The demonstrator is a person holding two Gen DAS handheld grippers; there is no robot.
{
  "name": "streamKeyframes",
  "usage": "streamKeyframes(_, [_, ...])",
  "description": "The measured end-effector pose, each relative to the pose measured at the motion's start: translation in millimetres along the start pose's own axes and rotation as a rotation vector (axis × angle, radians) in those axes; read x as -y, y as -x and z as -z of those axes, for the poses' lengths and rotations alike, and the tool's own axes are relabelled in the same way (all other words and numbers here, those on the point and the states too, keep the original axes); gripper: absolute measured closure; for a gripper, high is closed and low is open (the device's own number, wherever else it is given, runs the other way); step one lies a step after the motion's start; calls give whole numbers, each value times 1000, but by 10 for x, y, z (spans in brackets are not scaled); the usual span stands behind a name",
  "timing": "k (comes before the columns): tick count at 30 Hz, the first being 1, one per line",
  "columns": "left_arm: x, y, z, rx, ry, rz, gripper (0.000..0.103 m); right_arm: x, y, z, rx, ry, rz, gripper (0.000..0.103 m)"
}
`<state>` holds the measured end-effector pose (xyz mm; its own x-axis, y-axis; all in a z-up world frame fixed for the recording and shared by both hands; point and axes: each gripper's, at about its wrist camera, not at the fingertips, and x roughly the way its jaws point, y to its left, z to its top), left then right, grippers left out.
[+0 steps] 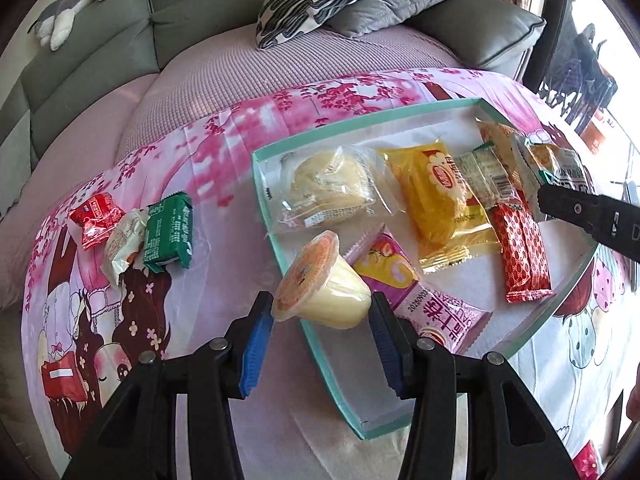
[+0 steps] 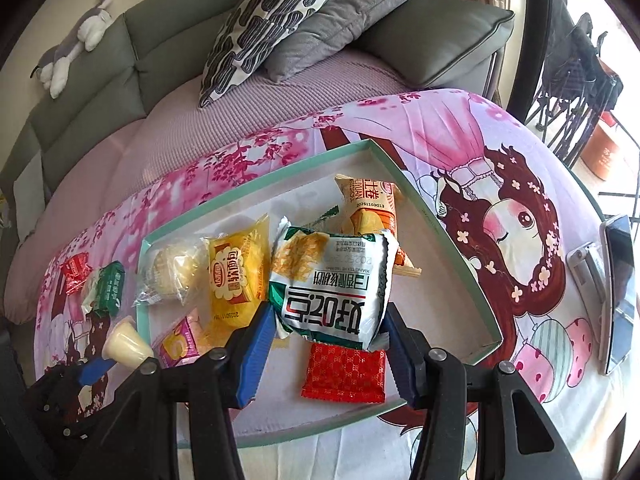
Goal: Organize snacks
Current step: 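Carry the biscuit pack and cream cup over the white tray and open both grippers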
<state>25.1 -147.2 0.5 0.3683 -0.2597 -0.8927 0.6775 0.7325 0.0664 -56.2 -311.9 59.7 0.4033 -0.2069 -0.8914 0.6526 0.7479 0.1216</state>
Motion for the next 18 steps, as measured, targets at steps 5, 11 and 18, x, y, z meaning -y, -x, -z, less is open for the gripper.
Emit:
streamKeyframes(5, [114,-36,15,-10,-24,12,52,58,4,-5,0,-16,4,47])
streamKeyframes(11, [191,-55,5,-8,-39,25,52,54,-36,10,-17,-9,4,47])
streamKeyframes(18, [223,-98,14,-19,-33,59,52,-36,-173,58,-62,30,2,47])
